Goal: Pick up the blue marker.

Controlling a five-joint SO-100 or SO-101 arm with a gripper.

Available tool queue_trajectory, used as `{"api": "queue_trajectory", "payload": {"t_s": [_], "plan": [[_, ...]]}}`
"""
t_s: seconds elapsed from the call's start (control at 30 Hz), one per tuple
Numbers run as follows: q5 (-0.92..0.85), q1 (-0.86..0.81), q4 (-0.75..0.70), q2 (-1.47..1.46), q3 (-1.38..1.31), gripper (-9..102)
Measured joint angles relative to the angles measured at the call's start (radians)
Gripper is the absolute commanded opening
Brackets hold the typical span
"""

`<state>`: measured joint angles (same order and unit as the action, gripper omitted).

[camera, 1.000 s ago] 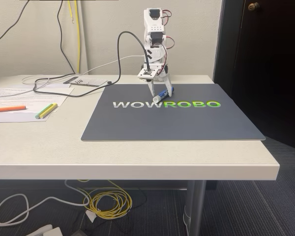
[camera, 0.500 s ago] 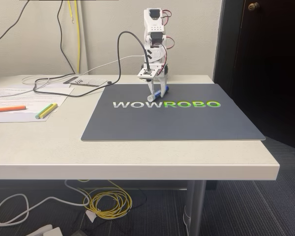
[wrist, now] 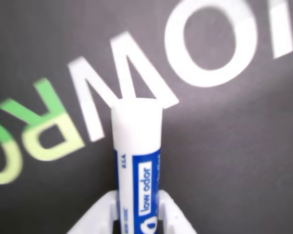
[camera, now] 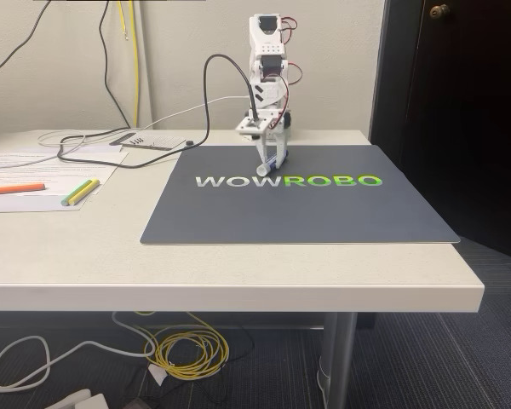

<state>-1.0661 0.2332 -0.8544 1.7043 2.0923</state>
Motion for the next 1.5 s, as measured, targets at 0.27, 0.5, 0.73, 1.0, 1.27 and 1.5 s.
{"api": "queue_trajectory", "payload": {"t_s": [0.27, 0.5, 0.73, 1.0, 1.27, 1.5], "plan": [[0.264, 0.028, -0.181, 0.166, -0.179, 3], [0.577, 0.032, -0.270, 0.201, -0.422, 3], [0.831, 0.031, -0.261, 0.275, -0.445, 3], [1.014, -0.041, -0.206, 0.390, -0.371, 4], [1.051, -0.052, -0.043, 0.609, -0.063, 3], [1.019, -0.060, 0.035, 0.735, 0.080, 3]]}}
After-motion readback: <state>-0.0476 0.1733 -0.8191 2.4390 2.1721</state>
